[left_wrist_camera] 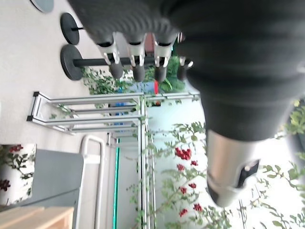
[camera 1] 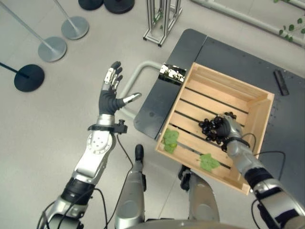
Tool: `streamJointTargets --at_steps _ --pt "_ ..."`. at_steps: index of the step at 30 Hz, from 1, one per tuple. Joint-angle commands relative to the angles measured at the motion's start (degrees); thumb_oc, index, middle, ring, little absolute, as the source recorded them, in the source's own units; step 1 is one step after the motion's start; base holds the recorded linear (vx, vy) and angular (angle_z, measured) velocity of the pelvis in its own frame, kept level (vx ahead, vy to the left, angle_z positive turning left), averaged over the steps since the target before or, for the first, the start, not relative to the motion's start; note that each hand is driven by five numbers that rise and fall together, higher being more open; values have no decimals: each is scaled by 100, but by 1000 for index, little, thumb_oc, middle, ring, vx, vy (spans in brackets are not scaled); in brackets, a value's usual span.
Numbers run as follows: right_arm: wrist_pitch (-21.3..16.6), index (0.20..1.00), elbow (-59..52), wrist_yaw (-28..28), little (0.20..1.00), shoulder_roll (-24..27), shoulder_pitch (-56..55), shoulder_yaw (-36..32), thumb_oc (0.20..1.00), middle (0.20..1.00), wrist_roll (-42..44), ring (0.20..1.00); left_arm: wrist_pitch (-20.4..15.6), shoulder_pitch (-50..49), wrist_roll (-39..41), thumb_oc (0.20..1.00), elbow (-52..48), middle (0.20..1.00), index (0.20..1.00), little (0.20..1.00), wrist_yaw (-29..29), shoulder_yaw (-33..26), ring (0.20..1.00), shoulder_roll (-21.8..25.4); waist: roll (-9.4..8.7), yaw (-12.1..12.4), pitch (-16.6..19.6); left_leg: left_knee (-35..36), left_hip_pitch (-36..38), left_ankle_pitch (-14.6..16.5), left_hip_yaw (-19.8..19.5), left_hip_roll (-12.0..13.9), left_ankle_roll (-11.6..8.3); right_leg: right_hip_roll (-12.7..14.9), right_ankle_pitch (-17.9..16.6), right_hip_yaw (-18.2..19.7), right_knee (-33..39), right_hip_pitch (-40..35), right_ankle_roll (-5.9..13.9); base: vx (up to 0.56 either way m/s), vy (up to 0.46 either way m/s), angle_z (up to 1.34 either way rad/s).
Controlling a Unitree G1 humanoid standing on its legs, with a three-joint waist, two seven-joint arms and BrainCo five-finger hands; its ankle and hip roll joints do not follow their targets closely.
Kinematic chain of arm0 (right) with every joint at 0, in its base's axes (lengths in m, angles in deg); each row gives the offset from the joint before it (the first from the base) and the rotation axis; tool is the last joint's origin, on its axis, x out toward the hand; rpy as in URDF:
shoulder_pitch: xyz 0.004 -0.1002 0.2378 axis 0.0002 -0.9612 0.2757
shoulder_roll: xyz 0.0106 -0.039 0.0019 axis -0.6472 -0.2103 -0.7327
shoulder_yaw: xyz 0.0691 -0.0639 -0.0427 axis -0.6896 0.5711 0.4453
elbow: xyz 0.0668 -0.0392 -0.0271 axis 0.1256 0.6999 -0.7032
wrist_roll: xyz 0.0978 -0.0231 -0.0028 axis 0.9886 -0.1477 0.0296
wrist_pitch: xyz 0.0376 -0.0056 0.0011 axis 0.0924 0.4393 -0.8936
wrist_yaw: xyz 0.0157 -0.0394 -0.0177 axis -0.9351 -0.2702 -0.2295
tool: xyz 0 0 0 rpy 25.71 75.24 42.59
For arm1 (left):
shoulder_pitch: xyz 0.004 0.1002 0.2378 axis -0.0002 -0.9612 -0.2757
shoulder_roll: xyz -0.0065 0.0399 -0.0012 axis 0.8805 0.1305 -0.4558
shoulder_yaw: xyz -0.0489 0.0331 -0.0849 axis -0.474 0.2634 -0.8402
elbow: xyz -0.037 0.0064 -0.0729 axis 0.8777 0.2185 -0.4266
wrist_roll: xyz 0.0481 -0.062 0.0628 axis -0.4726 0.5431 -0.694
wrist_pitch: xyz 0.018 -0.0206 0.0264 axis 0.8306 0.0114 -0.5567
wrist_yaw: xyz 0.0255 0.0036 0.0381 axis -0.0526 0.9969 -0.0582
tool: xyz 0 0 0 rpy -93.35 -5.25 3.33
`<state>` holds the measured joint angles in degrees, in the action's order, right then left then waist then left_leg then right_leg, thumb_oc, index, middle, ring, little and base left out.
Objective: Pick up the fruits from the basket on one side to the basket on the other side
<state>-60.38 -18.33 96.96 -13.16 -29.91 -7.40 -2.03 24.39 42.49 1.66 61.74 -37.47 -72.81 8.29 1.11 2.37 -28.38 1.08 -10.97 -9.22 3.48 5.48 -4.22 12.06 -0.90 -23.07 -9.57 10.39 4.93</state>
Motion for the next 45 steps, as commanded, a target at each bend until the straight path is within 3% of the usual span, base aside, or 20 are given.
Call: streamJointTargets --at_steps 1,2,7,10,17,22,34,38,45 --pt "-645 200 -1019 273 200 27 -119 -410 200 200 533 200 -249 -223 124 1000 -66 1000 1000 1000 -211 -191 1000 39 -465 -107 969 81 495 603 137 -94 -27 110 -231 -92 861 -623 536 192 5 -9" --pt "-770 200 -1353 251 200 -13 -237 -648 200 200 738 200 -171 -353 84 1000 33 1000 1000 1000 -265 -148 1000 -43 -491 -131 1194 177 648 615 182 -66 -30 64 -243 -102 1001 -773 549 147 10 -9" --pt "-1077 200 -2123 -107 200 -45 -432 -978 200 200 1290 200 -23 -866 -158 1000 142 1000 1000 1000 -546 -204 1000 -101 -501 -159 1639 325 1030 672 358 0 -23 -40 -293 -10 1257 -1060 581 106 26 -8" --pt "-1106 200 -2249 -178 200 -46 -485 -1025 200 200 1401 200 -2 -970 -173 1000 140 1000 1000 1000 -577 -251 1000 -103 -509 -149 1708 337 1090 686 402 22 -31 -57 -283 20 1267 -1104 577 72 4 -20" --pt "-1511 200 -3081 -1025 200 -190 -528 -1104 200 200 2905 200 89 -1149 -722 1000 377 1000 1000 1000 -868 -231 1000 -35 -502 -226 2055 368 1436 768 531 92 -58 -120 -171 113 1292 -1386 559 73 12 -11" --pt "-1508 200 -3429 -1812 200 -247 -326 -723 200 200 3863 200 155 -933 -644 1000 592 1000 1000 1000 -1498 51 1000 220 -465 -310 2198 361 1611 824 663 112 -70 -142 -123 227 1271 -1472 537 34 19 -11" --pt "-1009 200 -3888 -2926 200 -76 168 124 200 200 4831 200 734 584 1171 1000 264 1000 1000 1000 -2735 1295 1000 516 -403 -464 2345 392 1676 788 692 123 -97 -147 -142 187 1287 -1559 531 6 -3 -6" --pt "-944 200 -4004 -3071 200 -92 268 284 200 200 5012 200 871 961 1482 1000 199 1000 1000 1000 -2904 1630 1000 565 -372 -509 2330 392 1670 782 686 110 -95 -135 -153 180 1279 -1554 540 0 0 0" --pt "-936 200 -4192 -3154 200 -231 616 625 200 200 5308 200 1241 1470 2436 1000 397 1000 1000 1000 -3077 2408 1000 245 -327 -619 2288 384 1676 786 663 87 -67 -116 -144 213 1259 -1545 538 0 0 0"
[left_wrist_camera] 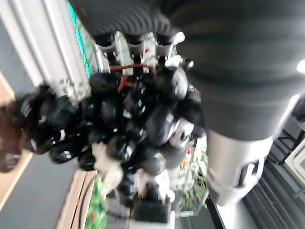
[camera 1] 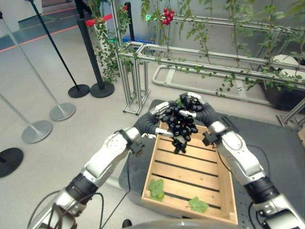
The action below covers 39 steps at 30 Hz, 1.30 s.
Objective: Pick up the fruits from the basket on one side to the basket on the other side
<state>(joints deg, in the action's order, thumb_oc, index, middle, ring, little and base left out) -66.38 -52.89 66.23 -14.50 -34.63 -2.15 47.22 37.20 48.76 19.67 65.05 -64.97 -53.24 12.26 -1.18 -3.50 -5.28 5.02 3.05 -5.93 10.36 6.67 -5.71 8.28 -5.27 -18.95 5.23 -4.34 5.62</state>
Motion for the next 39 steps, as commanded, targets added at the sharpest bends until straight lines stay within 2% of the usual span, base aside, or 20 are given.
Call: streamJointTargets --at_steps 1,5,9,16,19,27,28,29,32,39 --pt "-337 200 -735 -82 200 -95 1091 98 200 200 384 200 -40 849 639 1000 69 1000 1000 1000 -328 452 1000 -151 -98 -30 -24 -10 274 456 -25 -32 83 262 293 -198 -221 -72 470 0 0 0" --pt "-379 200 -834 -115 200 -79 1311 230 200 200 490 200 249 936 1314 1000 62 1000 1000 1000 -479 860 1000 -246 -78 -72 -48 -7 275 450 -7 -41 90 276 271 -189 -219 -62 481 0 0 0" --pt "-430 200 -880 -113 200 -85 1430 231 200 200 519 200 220 857 1325 1000 142 1000 1000 1000 -440 856 1000 -256 -70 -88 -67 -12 282 459 17 -50 99 284 262 -164 -216 -46 484 0 3 -1" --pt "-464 200 -993 -82 200 -182 1555 203 200 200 531 200 394 548 1395 1000 459 1000 1000 1000 -462 948 1000 -415 -69 -98 -64 -23 299 474 45 -51 114 290 263 -145 -216 -60 471 3 4 -3" --pt "-508 200 -1010 -31 200 -265 1729 253 200 200 528 200 543 489 1588 1000 692 1000 1000 1000 -480 1077 1000 -677 -85 -105 -49 -24 304 480 48 -53 123 288 268 -139 -218 -65 468 0 0 0" --pt "-599 200 -997 80 200 -375 2001 332 200 200 572 200 532 502 1709 1000 984 1000 1000 1000 -325 1115 1000 -1090 -111 -121 -34 -27 290 499 59 -56 139 290 254 -114 -200 -43 464 1 0 0" --pt "-630 200 -1001 128 200 -431 2006 333 200 200 590 200 512 444 1844 420 1043 420 420 420 -234 1086 420 -1247 -119 -126 -45 -28 286 500 61 -54 145 291 258 -105 -208 -30 458 3 1 -4" --pt "-631 200 -1002 129 200 -429 2005 335 200 200 590 200 512 444 1845 200 1044 200 200 200 -233 1086 200 -1250 -117 -126 -43 -28 286 500 61 -54 145 292 259 -105 -209 -29 459 5 -4 -3" --pt "-670 200 -1008 191 200 -516 1987 356 200 200 585 200 490 389 2065 200 1121 200 200 200 -124 1055 200 -1469 -130 -131 -47 -27 282 503 51 -52 151 287 271 -94 -212 -25 448 0 0 0" --pt "-686 200 -1040 196 200 -513 1886 323 200 200 571 200 447 359 2082 200 1075 200 200 200 -120 1078 200 -1561 -140 -143 -47 -27 281 508 31 -55 157 275 288 -103 -208 -44 436 0 0 0"
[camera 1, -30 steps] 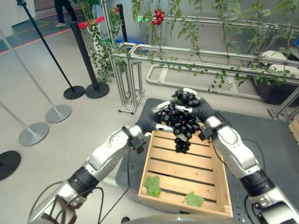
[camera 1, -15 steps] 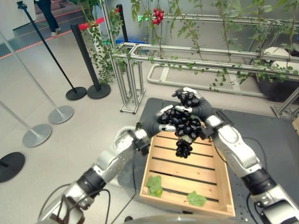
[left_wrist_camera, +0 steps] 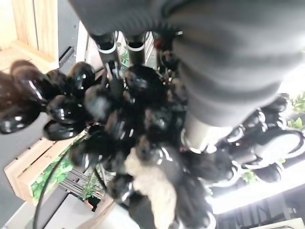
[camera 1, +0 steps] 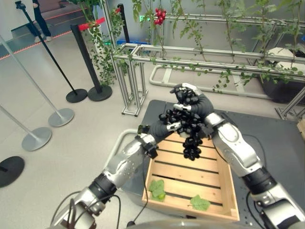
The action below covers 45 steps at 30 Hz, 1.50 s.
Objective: Pick up the fruits from the basket on one side to the basket on the other side
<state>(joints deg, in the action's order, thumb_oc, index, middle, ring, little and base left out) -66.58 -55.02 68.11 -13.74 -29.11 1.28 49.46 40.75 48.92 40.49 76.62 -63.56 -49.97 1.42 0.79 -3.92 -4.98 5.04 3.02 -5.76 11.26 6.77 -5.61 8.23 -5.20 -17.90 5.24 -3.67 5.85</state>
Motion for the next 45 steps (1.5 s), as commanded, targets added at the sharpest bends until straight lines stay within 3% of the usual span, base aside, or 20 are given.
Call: streamJointTargets --at_steps 1,18,19,20,24,28,34,39,45 --pt "-670 200 -821 16 200 -592 1329 -18 200 200 350 200 71 343 5 200 -83 200 200 200 -256 740 200 -477 -337 -99 -79 -31 286 493 -62 -64 148 278 282 -205 -207 -116 410 0 0 0" --pt "-688 200 -761 27 200 -675 1258 -67 200 200 369 200 -20 188 57 200 -131 200 200 200 -220 522 200 -472 -339 -73 -70 -34 295 503 -90 -67 158 268 289 -218 -201 -149 406 0 0 0" --pt "-684 435 -727 19 435 -669 1232 -66 435 435 399 435 -47 155 38 200 -128 200 200 200 -209 461 200 -455 -344 -69 -77 -42 294 508 -96 -73 161 274 293 -218 -210 -150 406 0 0 0" --pt "-672 1000 -720 22 1000 -659 1176 -98 1000 1000 431 1000 -75 87 40 200 -117 200 200 200 -203 354 200 -429 -350 -61 -86 -53 296 519 -104 -83 165 277 296 -223 -216 -153 407 0 0 0" --pt "-689 1000 -844 83 1000 -596 785 -442 1000 1000 604 1000 -160 -516 142 200 -246 200 200 200 -205 -278 200 -184 -418 56 -103 -196 248 596 -187 -174 220 368 298 -291 -233 -205 435 3 10 1" --pt "-803 1000 -980 151 1000 -837 10 -883 1000 1000 693 1000 -326 -1409 616 200 -686 200 200 200 -83 -1281 200 -37 -563 408 -104 -247 59 647 -406 -401 320 603 260 -533 -318 -215 510 1 90 17" --pt "-835 1000 -733 131 1000 -1174 -585 -1220 1000 1000 741 1000 -586 -1713 888 200 -743 200 200 200 262 -2110 200 -361 -745 770 -216 -316 -153 751 -855 -727 484 898 232 -952 -587 -259 617 -20 133 45" --pt "-787 1000 -628 102 1000 -1328 -826 -1353 1000 1000 809 1000 -647 -1775 878 200 -688 200 200 200 425 -2308 200 -523 -878 857 -265 -259 -181 757 -1056 -849 595 1013 190 -1076 -851 -216 667 -4 92 36" --pt "-725 1000 -571 70 1000 -1435 -825 -1317 1000 1000 900 1000 -775 -1758 828 200 -687 200 200 200 568 -2453 200 -585 -941 939 -391 -218 -102 778 -1113 -866 668 1051 152 -925 -1307 -31 666 7 56 17"
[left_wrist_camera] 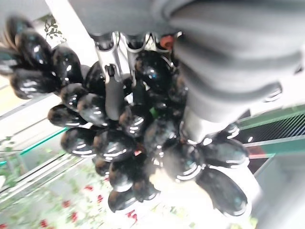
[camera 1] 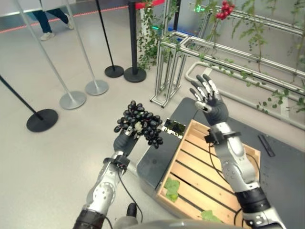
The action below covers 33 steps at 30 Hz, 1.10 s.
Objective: Pick up the fruits from the basket on one side to the basket on the other side
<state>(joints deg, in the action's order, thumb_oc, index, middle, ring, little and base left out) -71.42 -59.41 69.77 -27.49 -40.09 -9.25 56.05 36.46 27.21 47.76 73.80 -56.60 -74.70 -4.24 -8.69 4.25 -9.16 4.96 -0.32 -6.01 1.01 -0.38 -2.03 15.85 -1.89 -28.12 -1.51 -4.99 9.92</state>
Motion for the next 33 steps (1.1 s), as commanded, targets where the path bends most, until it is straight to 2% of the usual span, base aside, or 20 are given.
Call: streamJointTargets --at_steps 1,6,7,8,10,11,12,13,14,17,20,22,24,25,27,28,29,31,33 --pt "-234 1000 -122 -98 1000 -62 283 -276 1000 1000 277 1000 -364 429 91 200 -379 200 200 200 -105 17 200 -39 9 120 20 -205 250 809 -95 -151 314 275 -178 119 -633 93 255 22 34 3" --pt "-254 1000 3 -81 1000 -144 241 -290 1000 1000 419 1000 -396 393 163 200 -392 200 200 200 -46 22 200 -132 11 129 65 -226 270 842 -91 -185 344 302 -191 67 -706 77 272 9 42 2" --pt "-232 1000 116 -79 1000 -182 192 -212 1000 1000 440 1000 -476 396 193 200 -446 200 200 200 2 -27 200 -130 84 98 28 -235 292 832 -101 -168 396 323 -186 153 -1173 197 262 -40 83 2" --pt "-205 1000 176 -76 1000 -165 121 -196 1000 1000 395 1000 -514 398 193 200 -490 200 200 200 31 -77 200 -128 127 95 -5 -239 298 818 -113 -136 425 243 -15 370 -1553 328 220 -49 85 6" --pt "-158 1000 206 -122 1000 -117 -73 -227 1000 1000 348 1000 -596 368 244 200 -586 200 200 200 32 -124 200 -153 162 -55 -65 -221 332 770 -205 -88 431 -398 362 1106 -1815 595 137 -19 -11 10" --pt "-149 1000 227 -164 1000 -109 -318 -255 1000 1000 441 1000 -629 332 343 200 -619 200 200 200 21 -85 200 -194 168 -188 -18 -246 249 704 -345 -86 417 -1043 624 1759 -1768 747 53 17 -36 28" --pt "-143 1000 175 -271 1000 -120 -546 -332 1000 1000 507 1000 -649 301 370 200 -665 200 200 200 -3 -58 200 -228 159 -265 -16 -275 219 671 -493 -133 413 -1347 848 2136 -1695 726 14 -16 -58 105" --pt "-189 1000 137 -332 1000 -167 -898 -399 1000 1000 643 1000 -648 302 421 200 -764 200 200 200 -28 13 200 -312 201 -319 -19 -408 8 560 -930 -255 397 -1611 977 2562 -1684 787 -217 -13 -35 119" --pt "-188 1000 133 -333 1000 -167 -906 -399 1000 1000 643 1000 -649 297 420 200 -766 200 200 200 -27 16 200 -311 197 -342 -16 -418 4 563 -953 -263 396 -1602 989 2539 -1689 782 -219 -64 -86 187" --pt "-163 1000 84 -443 1000 -217 -1179 -498 1000 1000 728 1000 -666 212 374 200 -976 200 200 200 -67 -135 200 -365 234 -338 27 -532 -213 443 -1439 -400 307 -1696 1125 2667 -1223 473 -409 -111 -172 143" --pt "-181 1000 121 -518 1000 -293 -1173 -470 1000 1000 875 1000 -736 15 311 200 -1106 200 200 200 -46 -421 200 -347 321 -161 34 -803 -540 274 -1696 -449 66 -1651 1113 2206 -613 185 -523 -164 -190 95" --pt "-229 1000 65 -502 1000 -215 -1167 -570 1000 1000 856 1000 -802 -6 413 200 -1135 200 200 200 -35 -529 200 -323 507 -128 -66 -821 -951 -151 -1972 -445 -240 -1854 1188 2080 -384 110 -658 -208 -152 90" --pt "-266 1000 13 -489 1000 -207 -1124 -588 1000 1000 927 1000 -785 -61 367 200 -1142 200 200 200 -34 -577 200 -339 642 -119 -171 -811 -1158 -306 -2017 -469 -358 -1818 1195 1797 -338 118 -686 -242 -5 168" --pt "-303 1000 10 -451 1000 -169 -1066 -631 1000 1000 912 1000 -815 -91 308 200 -1128 200 200 200 -10 -669 200 -328 678 -155 -249 -877 -1323 -252 -1592 -380 -379 -1731 1174 1589 -345 145 -672 -296 58 177" --pt "-315 1000 9 -325 1000 -146 -938 -654 1000 1000 818 1000 -798 -64 248 200 -1061 200 200 200 19 -738 200 -323 688 -205 -260 -1193 -1398 -59 -604 -94 -189 -1538 1034 1273 -282 214 -662 -294 64 172" --pt "-329 1000 10 -298 1000 -143 -909 -657 1000 1000 832 1000 -786 -65 218 200 -1066 200 200 200 7 -745 200 -297 682 -217 -252 -1348 -1350 10 -351 49 -175 -1456 974 1090 -249 239 -673 -346 94 181" --pt "-318 1000 9 -295 1000 -154 -885 -661 1000 1000 810 1000 -727 -132 178 200 -1108 200 200 200 -107 -816 200 -263 662 -162 -200 -1585 -1160 304 -166 170 -173 -1234 917 673 -100 204 -691 -259 80 137" --pt "-313 1000 6 -299 1000 -165 -912 -684 1000 1000 821 1000 -707 -155 185 200 -1125 200 200 200 -143 -822 200 -265 669 -191 -156 -1535 -1098 332 -153 204 -185 -1175 889 528 -53 181 -693 -144 89 151" --pt "-354 1000 7 -291 1000 -209 -951 -711 1000 1000 880 1000 -739 -164 181 200 -1131 200 200 200 -119 -844 200 -274 664 -225 -77 -1408 -742 476 275 593 -216 -1028 903 125 -70 102 -711 -103 132 163"
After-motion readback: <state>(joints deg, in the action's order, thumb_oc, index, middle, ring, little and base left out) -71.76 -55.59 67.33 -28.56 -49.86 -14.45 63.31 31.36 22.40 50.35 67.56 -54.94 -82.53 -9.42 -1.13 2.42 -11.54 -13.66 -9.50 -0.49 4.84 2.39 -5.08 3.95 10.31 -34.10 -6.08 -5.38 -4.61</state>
